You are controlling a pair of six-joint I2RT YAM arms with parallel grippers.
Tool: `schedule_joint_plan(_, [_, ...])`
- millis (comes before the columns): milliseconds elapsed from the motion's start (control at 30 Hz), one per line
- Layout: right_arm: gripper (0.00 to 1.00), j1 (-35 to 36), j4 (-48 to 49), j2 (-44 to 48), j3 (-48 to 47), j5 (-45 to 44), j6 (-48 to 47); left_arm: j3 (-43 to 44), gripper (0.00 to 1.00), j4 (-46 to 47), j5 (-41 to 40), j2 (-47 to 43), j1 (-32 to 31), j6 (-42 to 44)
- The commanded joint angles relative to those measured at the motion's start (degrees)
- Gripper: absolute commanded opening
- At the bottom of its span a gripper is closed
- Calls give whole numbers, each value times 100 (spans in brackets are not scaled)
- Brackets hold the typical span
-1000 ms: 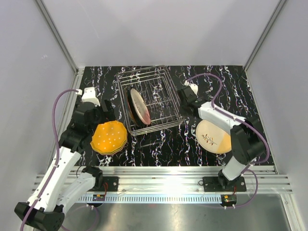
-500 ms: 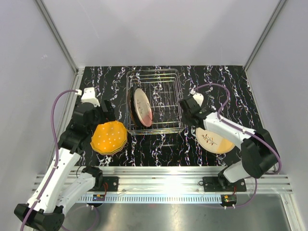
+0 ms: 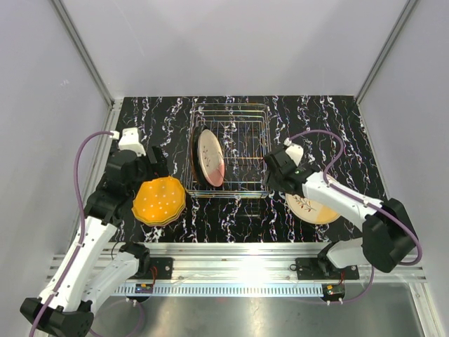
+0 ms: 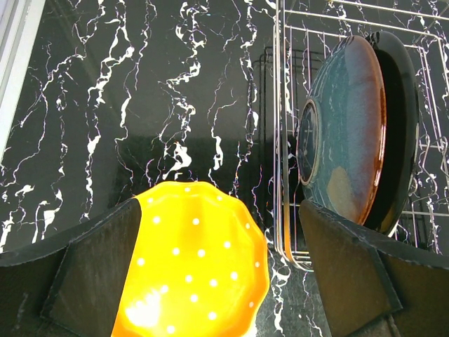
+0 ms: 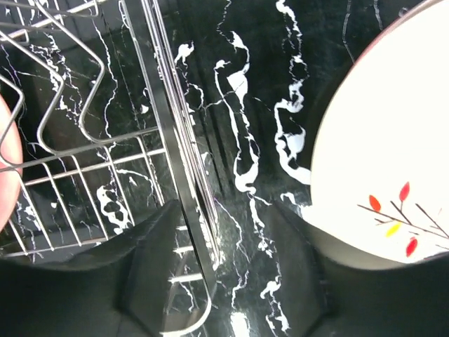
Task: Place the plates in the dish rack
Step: Move the dish rack
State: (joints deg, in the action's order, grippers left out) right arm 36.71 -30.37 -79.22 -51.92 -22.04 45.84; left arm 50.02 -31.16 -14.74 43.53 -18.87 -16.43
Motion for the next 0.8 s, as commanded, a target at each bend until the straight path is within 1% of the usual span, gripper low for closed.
schedule_joint_plan(0, [68, -6, -267, 407, -406, -257, -163, -63, 99, 224, 77, -55, -29, -1])
schedule_joint_plan(133, [77, -23, -390, 899, -468, -292, -330, -62, 99, 215, 42, -55, -37, -1])
schedule_joint_plan(200, [78, -23, -452, 1241, -433, -327, -383, -54, 99, 224, 24, -64, -37, -1])
schedule_joint_plan(267, [77, -23, -242, 1661, -302, -213, -628, -62, 99, 215, 15, -64, -38, -1])
schedule_joint_plan(300, [74, -23, -137, 1812, -153, 14, -760, -54, 99, 215, 15, -64, -37, -1])
schedule_joint_plan(333, [71, -23, 212, 1970, -56, 251, -961, -54, 99, 224, 15, -55, -37, -1])
schedule_joint_plan(367, [66, -23, 433, 2294, 32, 532, -1416, -54, 99, 215, 7, -46, -37, 8])
schedule_joint_plan(400, [64, -15, 670, 2454, 259, 1239, -1638, -54, 99, 215, -2, -37, -37, -1])
schedule_joint_plan(433, [62, -6, 1125, 2594, 366, 1620, -1840, -54, 99, 207, -20, -29, -37, -1])
schedule_joint_plan(467, [58, 12, 1304, 2805, 445, 1955, -2173, -54, 99, 215, -29, -20, -37, -1])
schedule_joint_plan(500, [56, 38, 1462, 2885, 568, 2698, -2376, -19, 99, 172, -98, -11, -37, -1])
schedule_joint_plan(533, [55, 186, 1777, 2938, 604, 2949, -2509, 16, 99, 119, -186, -28, -37, -10])
schedule_joint_plan(600, [54, 432, 2016, 2965, 596, 3336, -2843, 17, 99, 101, -536, -142, -37, -71])
schedule_joint_plan(633, [55, 669, 2139, 2895, 526, 3434, -2975, -18, 99, 145, -625, -204, -37, -89])
schedule_joint_plan(700, [55, 986, 2245, 2544, 220, 3601, -3283, -45, 99, 119, -871, -397, -37, -133])
schedule_joint_plan(733, [55, 1283, 2298, 2395, 113, 3637, -3371, -45, 99, 127, -968, -467, -37, -142])
schedule_joint_plan(767, [55, 1425, 2368, 2054, -1, 3706, -3546, -62, 99, 127, -1074, -572, -37, -159])
